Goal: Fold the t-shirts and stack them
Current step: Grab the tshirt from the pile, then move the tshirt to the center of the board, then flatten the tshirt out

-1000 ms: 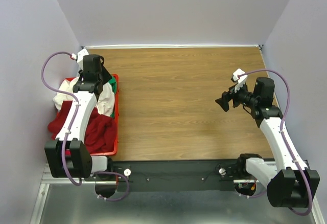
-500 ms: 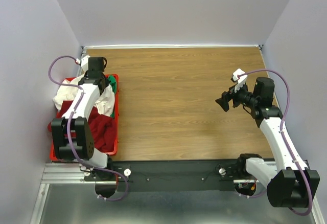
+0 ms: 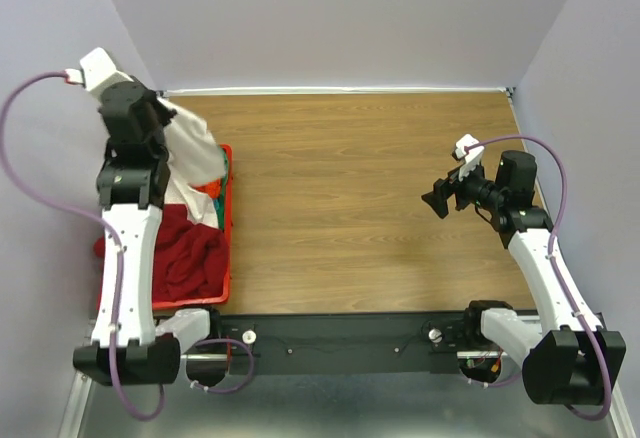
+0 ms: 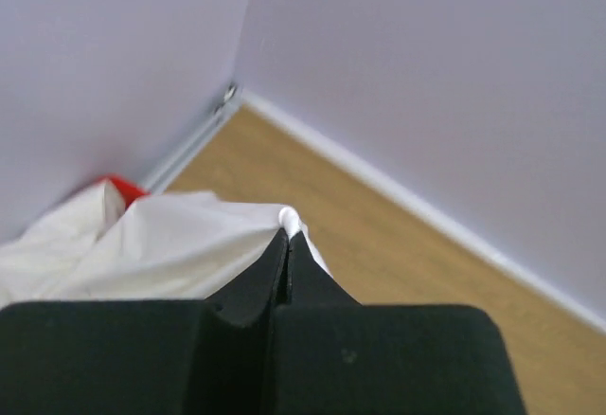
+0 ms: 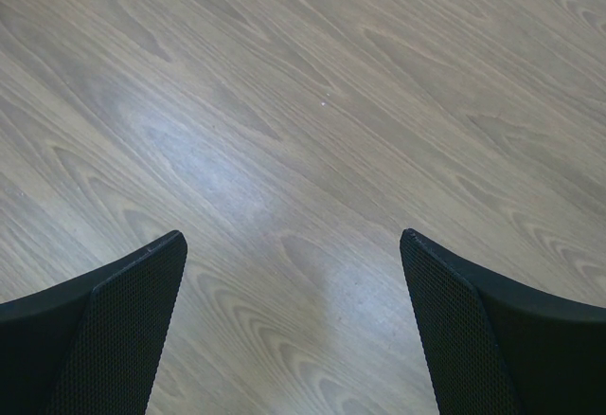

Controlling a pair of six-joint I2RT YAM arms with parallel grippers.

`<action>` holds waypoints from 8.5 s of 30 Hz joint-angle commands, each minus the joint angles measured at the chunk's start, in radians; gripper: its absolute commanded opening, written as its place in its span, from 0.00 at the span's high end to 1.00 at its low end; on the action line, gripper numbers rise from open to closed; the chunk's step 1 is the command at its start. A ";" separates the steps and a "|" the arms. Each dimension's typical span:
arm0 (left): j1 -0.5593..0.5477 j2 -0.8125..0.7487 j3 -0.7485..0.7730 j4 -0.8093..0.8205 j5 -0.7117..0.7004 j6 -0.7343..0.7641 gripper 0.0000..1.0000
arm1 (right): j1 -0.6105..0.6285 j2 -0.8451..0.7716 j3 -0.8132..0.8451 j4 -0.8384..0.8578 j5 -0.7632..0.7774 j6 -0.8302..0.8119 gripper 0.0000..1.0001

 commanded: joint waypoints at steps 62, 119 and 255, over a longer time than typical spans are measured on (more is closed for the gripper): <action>-0.804 0.078 0.004 0.671 0.329 -0.045 1.00 | -0.091 0.152 0.050 -0.012 0.323 0.008 0.00; -0.839 0.545 -0.320 -0.003 0.010 0.011 0.44 | 0.135 0.630 0.258 -0.292 -0.113 -0.478 0.29; -0.474 0.318 -0.268 0.122 0.421 0.097 0.23 | 0.101 1.147 0.987 -0.374 0.243 0.005 0.18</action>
